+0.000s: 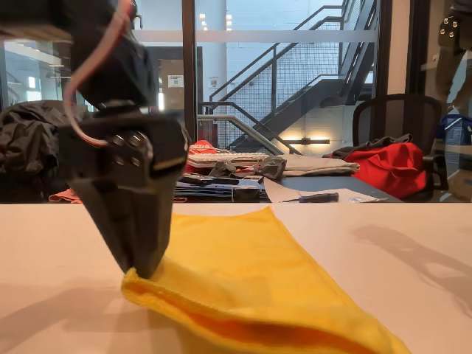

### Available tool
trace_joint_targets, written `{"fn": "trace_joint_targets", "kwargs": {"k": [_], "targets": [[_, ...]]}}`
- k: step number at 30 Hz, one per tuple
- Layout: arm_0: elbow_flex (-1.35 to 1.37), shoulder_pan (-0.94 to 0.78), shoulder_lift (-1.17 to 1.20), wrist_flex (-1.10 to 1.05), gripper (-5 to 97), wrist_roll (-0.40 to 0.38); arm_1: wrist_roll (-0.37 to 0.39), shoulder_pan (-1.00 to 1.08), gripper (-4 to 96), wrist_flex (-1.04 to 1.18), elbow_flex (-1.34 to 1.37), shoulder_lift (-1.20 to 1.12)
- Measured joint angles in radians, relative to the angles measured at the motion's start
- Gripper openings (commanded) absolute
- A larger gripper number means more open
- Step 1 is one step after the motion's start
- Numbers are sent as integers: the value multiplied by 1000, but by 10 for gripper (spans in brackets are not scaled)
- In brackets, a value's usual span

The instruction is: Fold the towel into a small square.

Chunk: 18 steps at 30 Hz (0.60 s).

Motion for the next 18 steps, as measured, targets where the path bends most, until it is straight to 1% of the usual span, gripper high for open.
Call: {"fn": "trace_joint_targets", "kwargs": {"k": [5,8,10,15,18], "targets": [[0,-9,0,0,71,-9,0,64,-15,17,-29,-2],[0,-3,0,0,71,-5,0,44,-15,18,-64,-2],[0,-12,0,0,71,-9,0,-20,-15,6,-87,-2],[0,-12,0,0,71,-14,0,-308,-15,6,-120,15],[0,-2,0,0,71,-14,63,-477,-15,12,-118,21]]}}
